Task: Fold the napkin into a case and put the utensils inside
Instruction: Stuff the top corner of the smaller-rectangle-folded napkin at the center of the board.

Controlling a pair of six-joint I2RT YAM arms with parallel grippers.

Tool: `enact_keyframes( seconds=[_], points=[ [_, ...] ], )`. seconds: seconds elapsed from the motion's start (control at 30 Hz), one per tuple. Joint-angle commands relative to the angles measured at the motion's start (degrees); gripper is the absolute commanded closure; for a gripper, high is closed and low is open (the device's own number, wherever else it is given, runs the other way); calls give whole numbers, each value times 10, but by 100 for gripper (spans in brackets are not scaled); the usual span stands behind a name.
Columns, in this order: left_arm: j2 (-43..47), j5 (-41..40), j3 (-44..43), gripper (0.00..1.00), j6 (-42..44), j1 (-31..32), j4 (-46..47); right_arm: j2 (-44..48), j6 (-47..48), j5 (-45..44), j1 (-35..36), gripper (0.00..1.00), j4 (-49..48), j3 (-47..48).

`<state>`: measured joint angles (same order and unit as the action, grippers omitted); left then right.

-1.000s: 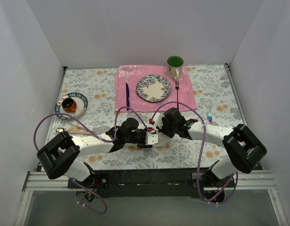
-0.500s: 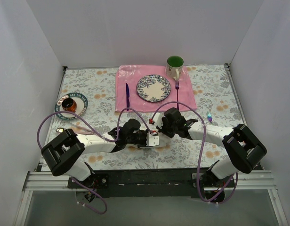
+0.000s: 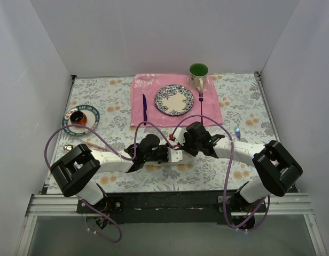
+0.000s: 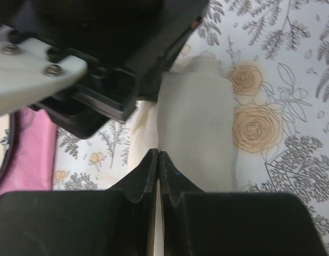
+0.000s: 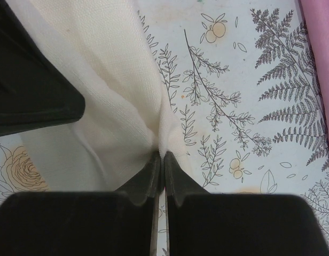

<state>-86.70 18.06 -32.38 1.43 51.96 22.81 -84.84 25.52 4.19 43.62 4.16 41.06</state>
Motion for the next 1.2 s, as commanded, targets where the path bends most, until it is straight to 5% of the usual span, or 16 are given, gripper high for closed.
enact_keyframes(
  seconds=[0.0, 0.5, 1.17],
  points=[
    [4, -37, -13, 100, -7, 2, 70, 0, -1, 24, 0, 99, 25, 10],
    [-47, -62, 14, 100, 16, 2, 99, 4, -1, 34, -7, 99, 34, 17],
    [-86, -58, 19, 100, 6, 2, 93, 42, -52, 80, -32, 80, 100, 60]
  ],
)
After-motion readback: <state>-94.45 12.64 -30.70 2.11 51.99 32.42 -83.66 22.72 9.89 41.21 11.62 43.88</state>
